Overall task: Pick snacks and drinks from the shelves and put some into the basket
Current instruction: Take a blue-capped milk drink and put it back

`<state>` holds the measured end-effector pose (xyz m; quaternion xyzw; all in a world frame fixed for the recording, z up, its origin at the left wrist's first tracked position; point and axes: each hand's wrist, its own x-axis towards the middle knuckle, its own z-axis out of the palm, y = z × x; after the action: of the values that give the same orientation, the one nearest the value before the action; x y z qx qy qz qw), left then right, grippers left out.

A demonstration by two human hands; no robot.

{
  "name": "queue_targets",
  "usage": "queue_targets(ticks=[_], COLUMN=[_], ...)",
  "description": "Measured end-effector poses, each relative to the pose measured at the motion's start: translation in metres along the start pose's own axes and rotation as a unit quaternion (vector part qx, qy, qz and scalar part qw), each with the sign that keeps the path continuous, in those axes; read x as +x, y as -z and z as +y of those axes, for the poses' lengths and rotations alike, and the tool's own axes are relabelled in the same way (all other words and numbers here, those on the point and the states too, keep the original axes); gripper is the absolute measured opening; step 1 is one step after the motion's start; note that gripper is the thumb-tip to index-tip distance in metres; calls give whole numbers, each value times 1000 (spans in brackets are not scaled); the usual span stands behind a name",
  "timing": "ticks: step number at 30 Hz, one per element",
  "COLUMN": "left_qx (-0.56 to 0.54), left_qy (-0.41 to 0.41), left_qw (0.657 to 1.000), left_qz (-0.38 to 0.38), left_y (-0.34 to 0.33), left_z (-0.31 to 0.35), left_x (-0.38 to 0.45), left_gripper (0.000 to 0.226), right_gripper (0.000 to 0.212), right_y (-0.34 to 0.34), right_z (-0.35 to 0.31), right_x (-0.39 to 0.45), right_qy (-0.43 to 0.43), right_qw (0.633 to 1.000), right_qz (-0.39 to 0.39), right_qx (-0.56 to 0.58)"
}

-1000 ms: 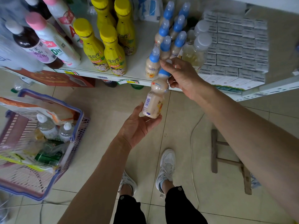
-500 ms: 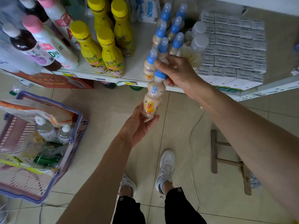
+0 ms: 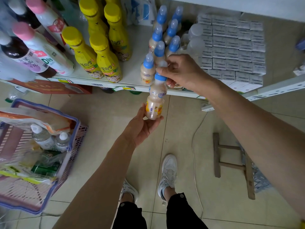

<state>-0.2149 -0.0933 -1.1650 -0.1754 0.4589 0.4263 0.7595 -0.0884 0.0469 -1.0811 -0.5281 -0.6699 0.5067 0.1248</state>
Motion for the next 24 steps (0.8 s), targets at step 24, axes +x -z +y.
queue_targets(ticks=[24], left_qx=[7], left_qy=[-99], left_qw=[995], left_qz=[-21], left_y=[-69], left_z=[21], left_x=[39], left_gripper=[47], right_gripper=[14], right_y=[-10], right_z=[-15], right_x=[27], right_qy=[71], right_qw=[902], right_qz=[81], right_qx=[-418])
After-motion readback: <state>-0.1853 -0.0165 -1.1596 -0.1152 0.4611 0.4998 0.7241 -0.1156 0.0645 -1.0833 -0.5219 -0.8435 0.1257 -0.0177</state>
